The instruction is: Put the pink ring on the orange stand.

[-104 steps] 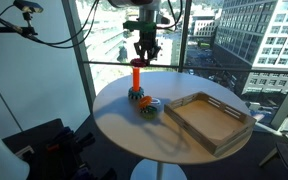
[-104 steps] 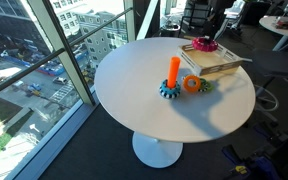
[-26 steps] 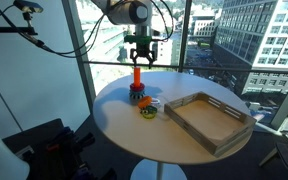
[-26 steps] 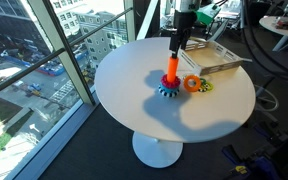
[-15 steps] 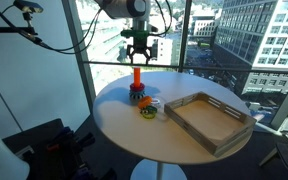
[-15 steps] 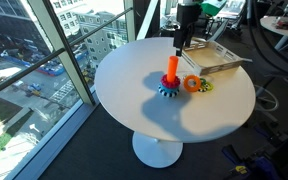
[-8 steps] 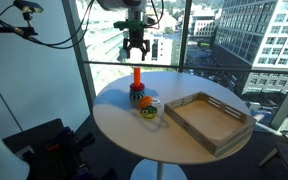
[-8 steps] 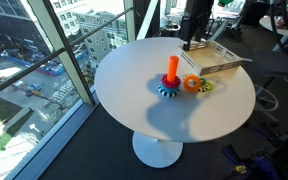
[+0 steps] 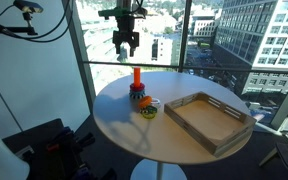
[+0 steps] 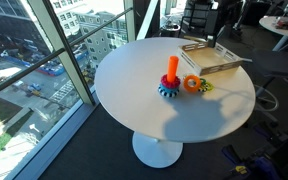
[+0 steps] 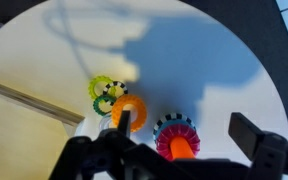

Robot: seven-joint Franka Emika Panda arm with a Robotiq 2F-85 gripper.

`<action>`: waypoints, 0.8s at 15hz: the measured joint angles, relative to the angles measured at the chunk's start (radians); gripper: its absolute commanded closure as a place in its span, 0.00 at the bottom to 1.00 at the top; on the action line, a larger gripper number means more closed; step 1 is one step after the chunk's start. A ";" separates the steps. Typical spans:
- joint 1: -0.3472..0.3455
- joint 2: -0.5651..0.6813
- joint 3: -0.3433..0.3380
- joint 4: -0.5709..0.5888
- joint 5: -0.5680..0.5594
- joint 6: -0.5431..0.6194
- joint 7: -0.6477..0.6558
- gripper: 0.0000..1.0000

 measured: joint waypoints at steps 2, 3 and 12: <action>-0.002 -0.065 0.000 -0.046 0.003 -0.030 0.036 0.00; -0.002 -0.099 0.000 -0.069 0.003 -0.036 0.056 0.00; -0.002 -0.305 0.000 -0.189 0.003 -0.060 0.143 0.00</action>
